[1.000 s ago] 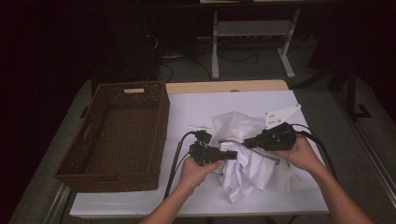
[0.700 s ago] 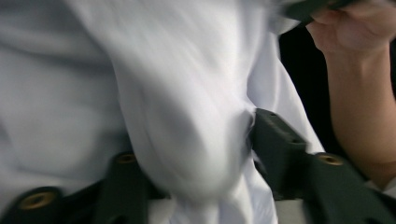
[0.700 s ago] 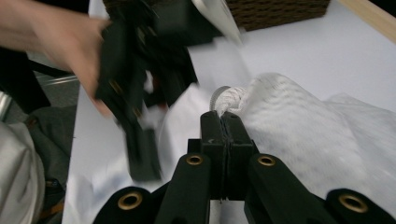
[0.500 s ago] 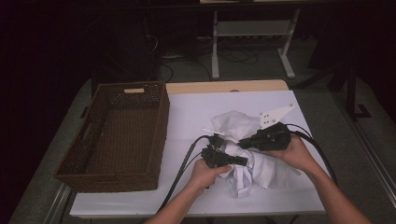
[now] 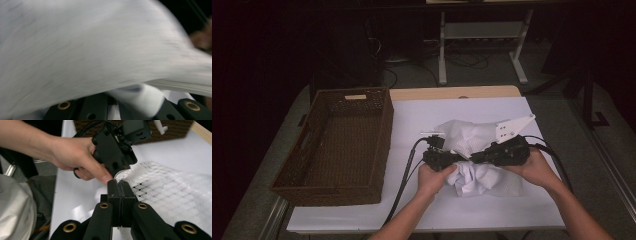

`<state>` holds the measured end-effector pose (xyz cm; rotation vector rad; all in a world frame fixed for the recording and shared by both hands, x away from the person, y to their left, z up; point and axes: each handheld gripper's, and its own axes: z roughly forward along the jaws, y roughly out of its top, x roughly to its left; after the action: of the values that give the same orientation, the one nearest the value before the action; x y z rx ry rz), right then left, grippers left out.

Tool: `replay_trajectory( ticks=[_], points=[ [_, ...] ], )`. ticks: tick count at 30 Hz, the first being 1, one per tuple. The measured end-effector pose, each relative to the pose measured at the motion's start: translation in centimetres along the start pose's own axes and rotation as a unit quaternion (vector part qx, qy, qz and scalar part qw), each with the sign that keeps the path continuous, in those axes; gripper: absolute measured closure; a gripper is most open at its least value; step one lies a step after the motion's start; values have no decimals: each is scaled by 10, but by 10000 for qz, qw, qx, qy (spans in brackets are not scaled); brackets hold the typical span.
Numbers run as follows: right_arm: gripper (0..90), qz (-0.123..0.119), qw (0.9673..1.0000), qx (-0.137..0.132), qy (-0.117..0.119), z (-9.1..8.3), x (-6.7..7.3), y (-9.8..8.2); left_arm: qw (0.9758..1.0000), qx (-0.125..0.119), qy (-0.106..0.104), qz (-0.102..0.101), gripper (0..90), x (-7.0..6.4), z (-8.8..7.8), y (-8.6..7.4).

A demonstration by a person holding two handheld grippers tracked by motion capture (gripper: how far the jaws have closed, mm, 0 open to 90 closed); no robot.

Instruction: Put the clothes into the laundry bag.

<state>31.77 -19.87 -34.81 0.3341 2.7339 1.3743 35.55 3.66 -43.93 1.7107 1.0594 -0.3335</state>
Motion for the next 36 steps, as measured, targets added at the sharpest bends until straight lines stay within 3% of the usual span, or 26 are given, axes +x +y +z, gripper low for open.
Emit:
replay_trajectory(
  ticks=[1, 3, 8, 10, 12, 14, 16, 18, 21, 23, 26, 30, 33, 36],
  points=[
    [886, 31, 9999, 119, -114, 2, -4, -3, 10000, 17, 79, -18, 837, 4, 0, 0],
    [886, 95, 9991, 319, -272, 7, -10, -9, 9999, 108, -3, -17, 811, 6, -3, 1],
    [886, 318, 9989, 145, -327, 5, -19, -19, 9974, 604, 19, 382, 465, -5, -26, 1],
    [885, 324, 9987, 122, -365, 3, -19, -18, 9961, 727, 69, 486, 375, -9, -39, -1],
    [885, 330, 9987, 98, -376, 2, -19, -18, 9956, 815, 25, 457, 342, -9, -46, -5],
    [885, 320, 9987, 92, -389, 3, -19, -17, 9947, 960, -15, 374, 352, -6, -42, -9],
    [885, 349, 9987, 78, -375, 5, -20, -17, 9942, 1025, -272, 151, 378, -4, -26, -12],
    [885, 333, 9988, 56, -355, 8, -19, -16, 9950, 929, -358, 10, 458, -4, -9, -14],
    [885, 317, 9989, 89, -323, 9, -18, -16, 9972, 568, -483, -111, 677, -7, 8, -12],
    [885, 315, 9991, 55, -295, 7, -17, -15, 9983, 356, -457, 108, 811, -16, 10, -9],
    [885, 230, 9994, -39, -260, 1, -14, -11, 9980, 153, -503, 362, 840, -29, 0, -4],
    [886, 92, 9996, -231, -108, -6, -3, -4, 9962, -72, -618, 612, 844, -46, -28, 1],
    [887, -31, 9992, -399, 77, -6, 5, 5, 9952, -40, -381, 897, 845, -54, -41, 2],
    [888, -188, 9993, -285, 159, -1, 12, 14, 9966, -5, -132, 809, 844, -45, -39, 4]
  ],
)
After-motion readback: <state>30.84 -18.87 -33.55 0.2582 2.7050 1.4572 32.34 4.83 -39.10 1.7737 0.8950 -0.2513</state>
